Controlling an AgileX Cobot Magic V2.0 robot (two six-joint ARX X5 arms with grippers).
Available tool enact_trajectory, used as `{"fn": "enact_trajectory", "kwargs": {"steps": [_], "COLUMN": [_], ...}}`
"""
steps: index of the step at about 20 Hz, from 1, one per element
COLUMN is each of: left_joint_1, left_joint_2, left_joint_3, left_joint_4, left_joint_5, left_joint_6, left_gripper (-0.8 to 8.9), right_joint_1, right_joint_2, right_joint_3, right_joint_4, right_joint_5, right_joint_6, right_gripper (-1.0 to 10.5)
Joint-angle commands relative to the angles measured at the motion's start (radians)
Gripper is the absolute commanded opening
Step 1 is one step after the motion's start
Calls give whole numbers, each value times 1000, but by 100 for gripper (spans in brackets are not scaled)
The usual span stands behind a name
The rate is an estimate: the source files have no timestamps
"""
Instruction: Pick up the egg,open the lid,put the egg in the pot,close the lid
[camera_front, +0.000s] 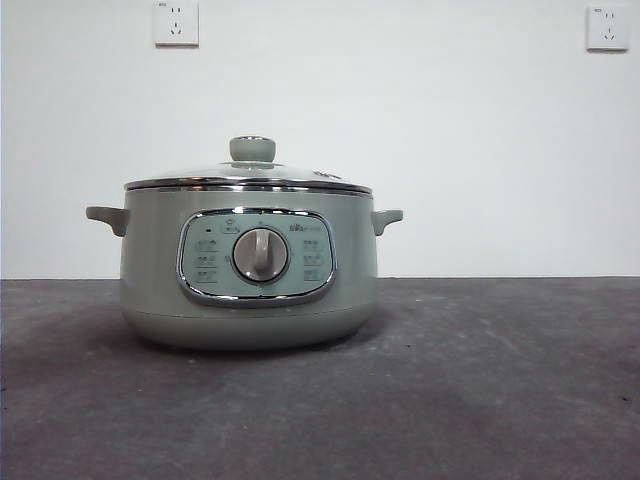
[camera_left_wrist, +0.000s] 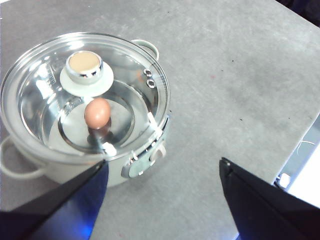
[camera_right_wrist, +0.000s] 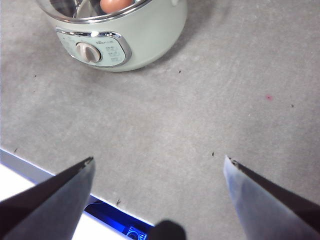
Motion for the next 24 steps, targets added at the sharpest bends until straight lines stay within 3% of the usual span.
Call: {"fn": "enact_trajectory", "kwargs": {"steps": [1,3,4,24], "left_joint_1": [0,0,0,1], "left_joint_2": [-5,-5,-5,6], "left_joint_3": [1,1,1,1], "left_joint_4": [-23,-48,-54,-29], "left_joint_5": [7,7,8,2], "left_joint_6": [-20,-21,-21,2], "left_gripper": [288,4,-4,-4], "right_joint_1": [2,2,2,2], "right_joint_2": [-1,-1,-1,0], "right_joint_3": [-13,-13,-13,-13], "right_joint_4": [5,-3,-3,-1], "right_joint_5": [0,0,0,39], "right_joint_6": [8,7,7,22], "right_gripper": [382,104,-14,2]}}
